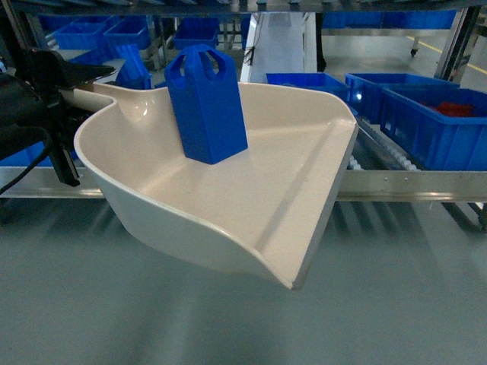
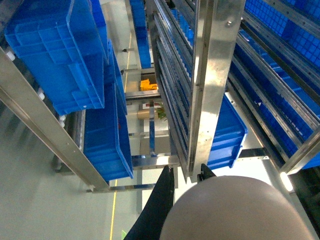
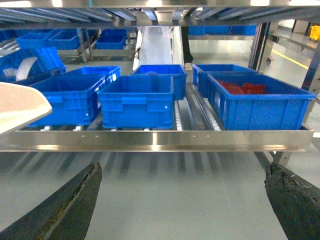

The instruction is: Place part in tray to right shelf

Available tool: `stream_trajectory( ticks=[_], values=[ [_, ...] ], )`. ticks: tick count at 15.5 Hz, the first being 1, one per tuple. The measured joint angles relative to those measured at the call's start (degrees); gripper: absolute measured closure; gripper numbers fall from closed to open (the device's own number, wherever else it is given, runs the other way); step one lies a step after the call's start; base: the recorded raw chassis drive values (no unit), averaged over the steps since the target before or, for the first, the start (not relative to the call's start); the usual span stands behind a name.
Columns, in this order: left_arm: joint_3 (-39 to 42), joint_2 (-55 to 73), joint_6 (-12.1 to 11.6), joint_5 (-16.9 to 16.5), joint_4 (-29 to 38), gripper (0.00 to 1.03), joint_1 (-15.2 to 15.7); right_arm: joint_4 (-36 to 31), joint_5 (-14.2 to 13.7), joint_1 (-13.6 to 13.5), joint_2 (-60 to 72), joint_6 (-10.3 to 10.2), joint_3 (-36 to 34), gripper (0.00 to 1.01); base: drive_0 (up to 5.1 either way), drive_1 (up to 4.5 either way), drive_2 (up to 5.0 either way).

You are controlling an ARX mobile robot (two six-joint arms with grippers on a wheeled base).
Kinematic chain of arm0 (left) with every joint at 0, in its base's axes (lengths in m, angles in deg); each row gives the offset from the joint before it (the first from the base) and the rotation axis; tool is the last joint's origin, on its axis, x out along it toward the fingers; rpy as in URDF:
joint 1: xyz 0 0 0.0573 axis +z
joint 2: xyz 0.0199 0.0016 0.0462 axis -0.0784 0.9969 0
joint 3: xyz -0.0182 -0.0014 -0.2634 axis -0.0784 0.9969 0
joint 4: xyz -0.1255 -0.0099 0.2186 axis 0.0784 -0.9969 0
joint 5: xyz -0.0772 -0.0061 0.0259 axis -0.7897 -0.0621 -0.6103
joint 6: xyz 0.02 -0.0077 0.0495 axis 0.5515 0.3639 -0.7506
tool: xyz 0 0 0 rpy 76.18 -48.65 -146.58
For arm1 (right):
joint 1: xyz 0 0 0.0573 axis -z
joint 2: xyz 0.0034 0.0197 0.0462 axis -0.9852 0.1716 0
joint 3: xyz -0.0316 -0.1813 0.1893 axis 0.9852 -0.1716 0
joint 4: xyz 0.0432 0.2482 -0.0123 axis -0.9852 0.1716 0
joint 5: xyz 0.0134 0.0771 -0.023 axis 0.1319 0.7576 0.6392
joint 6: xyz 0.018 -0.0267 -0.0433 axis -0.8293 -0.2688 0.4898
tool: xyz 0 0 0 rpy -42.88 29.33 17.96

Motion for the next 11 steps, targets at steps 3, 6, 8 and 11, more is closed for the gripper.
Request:
stream_trajectory(
  ticks=[3,6,8,11],
  values=[
    [0.0,0.0,0.0,0.0,-0.2,0.91,0.3,0.2,0.2,0.0,0.1,0.0,0.0,0.03,3.0,1.76,-5.0],
    [0.0,0.0,0.0,0.0,-0.3,0.91,0.4,0.2,0.1,0.0,0.0,0.0,0.0,0.03,3.0,1.76,-5.0],
    [0.1,0.0,0.0,-0.2,0.0,0.91,0.3,-0.1,0.2,0.0,-0.1,0.0,0.0,0.03,3.0,1.76,-5.0],
    [0.2,0.0,0.0,-0.2,-0.4,0.91,0.3,0.2,0.2,0.0,0.0,0.0,-0.1,0.03,3.0,1.76,-5.0]
  ],
)
